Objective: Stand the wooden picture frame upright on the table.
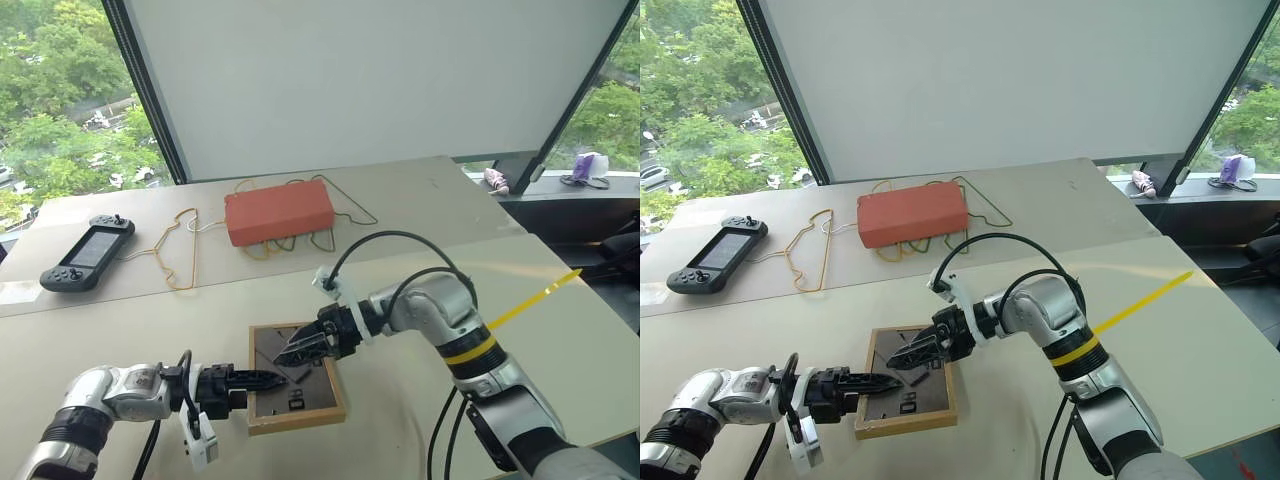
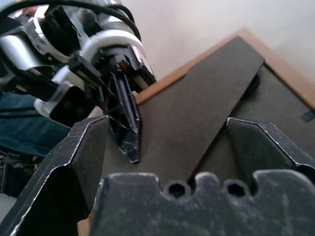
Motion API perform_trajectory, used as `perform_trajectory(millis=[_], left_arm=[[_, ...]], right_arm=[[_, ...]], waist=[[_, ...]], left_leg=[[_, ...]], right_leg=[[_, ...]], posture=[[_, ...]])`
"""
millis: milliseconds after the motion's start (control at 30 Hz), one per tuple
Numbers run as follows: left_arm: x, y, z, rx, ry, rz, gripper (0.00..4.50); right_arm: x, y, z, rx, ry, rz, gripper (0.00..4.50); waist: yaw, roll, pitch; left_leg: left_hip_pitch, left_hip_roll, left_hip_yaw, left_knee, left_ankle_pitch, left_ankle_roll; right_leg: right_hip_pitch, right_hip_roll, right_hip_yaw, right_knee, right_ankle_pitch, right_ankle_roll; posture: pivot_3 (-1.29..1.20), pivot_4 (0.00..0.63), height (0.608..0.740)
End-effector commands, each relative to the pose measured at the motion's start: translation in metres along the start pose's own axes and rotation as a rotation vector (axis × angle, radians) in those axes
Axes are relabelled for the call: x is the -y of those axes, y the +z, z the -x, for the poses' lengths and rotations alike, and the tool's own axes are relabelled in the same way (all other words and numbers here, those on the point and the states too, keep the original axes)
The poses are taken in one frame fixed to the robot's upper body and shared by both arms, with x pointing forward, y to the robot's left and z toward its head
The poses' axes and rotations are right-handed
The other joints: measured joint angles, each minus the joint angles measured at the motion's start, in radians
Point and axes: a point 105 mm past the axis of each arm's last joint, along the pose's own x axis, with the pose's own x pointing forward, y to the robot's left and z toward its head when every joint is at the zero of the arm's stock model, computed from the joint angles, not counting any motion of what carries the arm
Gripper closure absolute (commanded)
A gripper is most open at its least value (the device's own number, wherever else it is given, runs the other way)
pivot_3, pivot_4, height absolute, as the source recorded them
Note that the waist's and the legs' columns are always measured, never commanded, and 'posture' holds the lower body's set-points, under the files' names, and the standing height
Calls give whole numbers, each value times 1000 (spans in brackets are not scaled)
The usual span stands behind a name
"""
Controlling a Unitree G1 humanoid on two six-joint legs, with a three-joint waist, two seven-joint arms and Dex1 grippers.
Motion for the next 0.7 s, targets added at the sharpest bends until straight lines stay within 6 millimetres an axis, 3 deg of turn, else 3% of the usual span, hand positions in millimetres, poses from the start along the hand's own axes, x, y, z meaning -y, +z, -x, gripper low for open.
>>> perform_trajectory(millis=[33, 300, 500, 700], left_arm=[[-1, 4, -6, 24, 3, -11, 3338], [-2, 5, -6, 16, 9, -8, 3338], [-6, 3, -10, 16, 25, -15, 3338], [-8, 0, -11, 2, 33, -13, 3338]], right_arm=[[7, 1, -9, -9, 3, 6, 54], [18, -5, 5, -6, -34, 8, 54], [-35, -19, 0, -51, 205, 55, 54], [-57, -13, -2, -7, 279, 93, 54]], waist=[[-2, 0, 0], [-3, 0, 0], [-1, 0, 0], [-1, 0, 0]], left_leg=[[0, 0, 0, 0, 0, 0], [0, 0, 0, 0, 1, -1], [-1, 0, 0, 0, 0, -1], [-1, 0, 0, 0, 0, -1]], right_leg=[[0, 0, 0, 0, 0, 0], [0, 0, 0, 1, 0, 0], [-1, 0, 0, 0, 0, 0], [-1, 0, 0, 0, 0, 0]], posture=[[0, 150, 740], [0, 150, 740], [0, 150, 740], [0, 150, 740]])
